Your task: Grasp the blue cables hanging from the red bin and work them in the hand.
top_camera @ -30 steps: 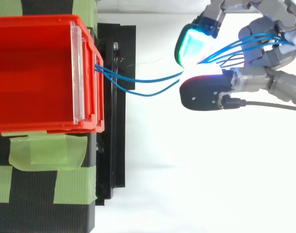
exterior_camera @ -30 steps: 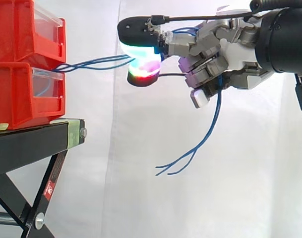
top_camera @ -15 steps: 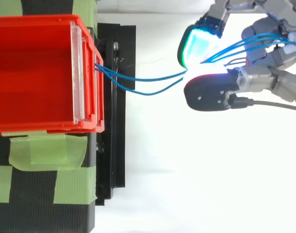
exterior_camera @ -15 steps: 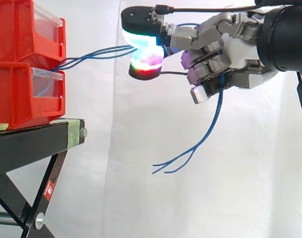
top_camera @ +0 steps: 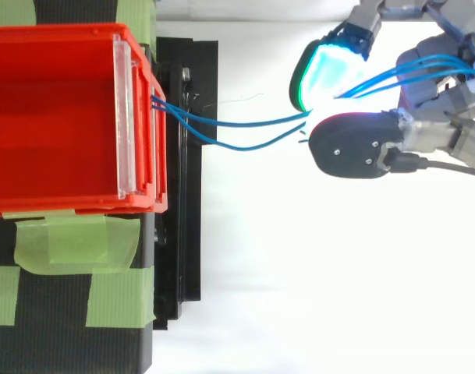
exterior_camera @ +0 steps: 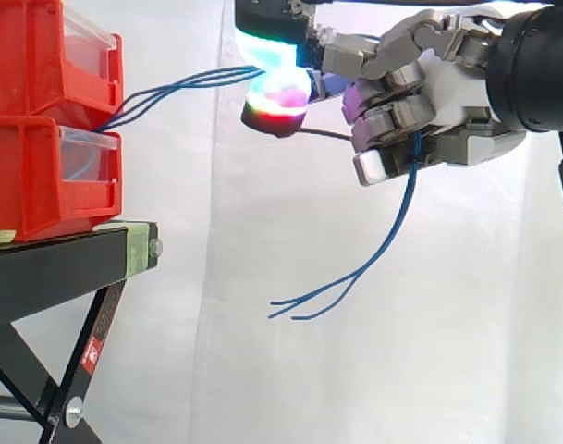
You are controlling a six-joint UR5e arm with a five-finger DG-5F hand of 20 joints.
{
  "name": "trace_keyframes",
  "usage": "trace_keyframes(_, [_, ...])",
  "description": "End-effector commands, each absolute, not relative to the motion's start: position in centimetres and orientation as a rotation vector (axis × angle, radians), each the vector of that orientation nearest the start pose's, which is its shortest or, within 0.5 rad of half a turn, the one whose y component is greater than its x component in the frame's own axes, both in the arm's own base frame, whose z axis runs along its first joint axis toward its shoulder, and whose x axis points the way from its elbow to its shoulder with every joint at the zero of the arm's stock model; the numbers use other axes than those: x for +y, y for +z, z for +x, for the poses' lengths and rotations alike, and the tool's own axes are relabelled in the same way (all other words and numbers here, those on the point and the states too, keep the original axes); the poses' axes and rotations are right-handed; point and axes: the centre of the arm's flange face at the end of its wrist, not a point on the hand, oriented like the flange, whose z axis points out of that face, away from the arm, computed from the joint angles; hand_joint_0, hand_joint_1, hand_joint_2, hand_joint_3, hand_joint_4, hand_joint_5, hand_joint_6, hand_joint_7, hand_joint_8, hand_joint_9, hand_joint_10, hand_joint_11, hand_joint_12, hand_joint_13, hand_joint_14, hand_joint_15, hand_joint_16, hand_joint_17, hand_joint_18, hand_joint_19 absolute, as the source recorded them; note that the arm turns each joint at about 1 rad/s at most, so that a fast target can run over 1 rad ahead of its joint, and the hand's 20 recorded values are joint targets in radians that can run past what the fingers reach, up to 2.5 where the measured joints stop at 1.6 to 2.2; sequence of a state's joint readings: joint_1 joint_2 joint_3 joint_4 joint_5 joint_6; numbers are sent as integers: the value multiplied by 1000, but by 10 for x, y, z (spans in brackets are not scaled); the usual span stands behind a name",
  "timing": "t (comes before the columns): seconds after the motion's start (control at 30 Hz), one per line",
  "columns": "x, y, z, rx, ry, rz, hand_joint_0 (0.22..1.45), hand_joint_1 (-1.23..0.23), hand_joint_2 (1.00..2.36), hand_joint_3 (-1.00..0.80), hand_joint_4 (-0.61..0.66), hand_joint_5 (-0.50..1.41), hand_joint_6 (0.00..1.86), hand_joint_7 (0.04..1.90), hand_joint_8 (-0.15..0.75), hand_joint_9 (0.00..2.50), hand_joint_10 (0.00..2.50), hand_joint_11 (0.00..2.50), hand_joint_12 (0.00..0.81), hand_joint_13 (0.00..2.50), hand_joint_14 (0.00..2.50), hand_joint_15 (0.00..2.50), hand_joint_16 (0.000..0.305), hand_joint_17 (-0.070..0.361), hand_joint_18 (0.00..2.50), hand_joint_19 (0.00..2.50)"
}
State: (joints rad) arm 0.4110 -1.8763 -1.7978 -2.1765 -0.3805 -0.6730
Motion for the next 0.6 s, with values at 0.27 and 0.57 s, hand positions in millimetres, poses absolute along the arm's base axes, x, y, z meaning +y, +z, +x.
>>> trace_keyframes(0.27, [21, 295, 587, 615, 516, 1293, 984, -659, 1013, -715, 232, -130, 1079, 983, 580, 1706, 2500, 2500, 706, 2097, 2500, 2148, 210, 158, 2500, 766])
trace_keyframes(0.57, [24, 294, 585, 592, 510, 1319, 960, -607, 1014, -680, 192, -183, 1112, 958, 580, 1706, 2500, 2500, 706, 2097, 2500, 2148, 210, 158, 2500, 766])
